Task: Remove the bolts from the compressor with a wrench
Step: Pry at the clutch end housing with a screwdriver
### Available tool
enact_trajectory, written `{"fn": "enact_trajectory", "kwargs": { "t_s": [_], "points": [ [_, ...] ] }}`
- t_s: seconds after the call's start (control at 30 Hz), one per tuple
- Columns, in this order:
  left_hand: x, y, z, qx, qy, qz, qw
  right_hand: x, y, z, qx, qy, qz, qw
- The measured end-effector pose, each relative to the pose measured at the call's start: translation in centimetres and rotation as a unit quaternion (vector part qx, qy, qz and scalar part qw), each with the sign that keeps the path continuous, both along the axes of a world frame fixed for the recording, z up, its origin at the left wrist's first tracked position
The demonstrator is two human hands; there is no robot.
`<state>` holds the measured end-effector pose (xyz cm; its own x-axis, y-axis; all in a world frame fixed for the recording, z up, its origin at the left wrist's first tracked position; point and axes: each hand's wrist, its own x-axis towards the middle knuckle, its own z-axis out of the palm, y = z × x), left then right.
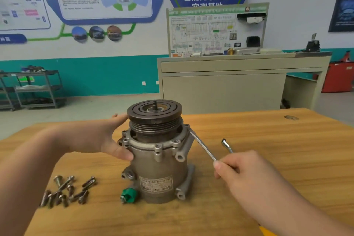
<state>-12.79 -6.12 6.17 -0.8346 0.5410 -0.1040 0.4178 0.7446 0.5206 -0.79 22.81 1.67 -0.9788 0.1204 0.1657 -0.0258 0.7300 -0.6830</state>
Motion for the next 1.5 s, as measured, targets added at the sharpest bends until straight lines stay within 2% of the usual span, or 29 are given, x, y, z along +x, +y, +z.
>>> {"fn": "enact_trajectory", "kwargs": {
  "t_s": [0.07, 0.13, 0.23, 0.3, 0.37, 0.57, 0.67, 0.87, 1.5],
  "points": [
    [2.0, 1.7, -0.3, 0.051, 0.016, 0.008, 0.999, -1.1, 0.0, 0.0, -0.007, -0.014, 0.000, 1.000],
    [3.7, 4.1, -2.0, 0.159, 0.053, 0.024, 0.986, -1.6, 0.0, -0.2, -0.003, -0.021, 0.003, 1.000],
    [4.0, 7.0, -5.1, 0.291, 0.151, 0.128, 0.936, -1.6, -0.1, -0.6, 0.002, -0.026, 0.005, 1.000],
    [4.2, 8.0, -6.0, 0.338, 0.152, 0.197, 0.907, -1.4, -0.3, -0.6, 0.005, -0.030, 0.007, 1.000],
    [4.2, 8.4, -6.5, 0.382, 0.161, 0.217, 0.884, -1.2, -0.4, -0.4, 0.012, -0.038, 0.012, 0.999],
    [4.7, 8.8, -7.3, 0.412, 0.182, 0.238, 0.861, -1.7, -0.4, 2.4, 0.071, -0.087, -0.004, 0.994],
    [4.9, 8.9, -7.6, 0.407, 0.194, 0.246, 0.858, -2.6, -0.6, 4.2, 0.080, -0.124, -0.004, 0.989],
    [4.6, 9.0, -7.9, 0.378, 0.226, 0.268, 0.857, -2.6, -1.4, 5.8, 0.133, -0.137, -0.004, 0.982],
    [4.8, 9.1, -8.4, 0.366, 0.258, 0.290, 0.846, -1.0, -1.5, 5.0, 0.120, -0.149, -0.039, 0.981]
  ]
}}
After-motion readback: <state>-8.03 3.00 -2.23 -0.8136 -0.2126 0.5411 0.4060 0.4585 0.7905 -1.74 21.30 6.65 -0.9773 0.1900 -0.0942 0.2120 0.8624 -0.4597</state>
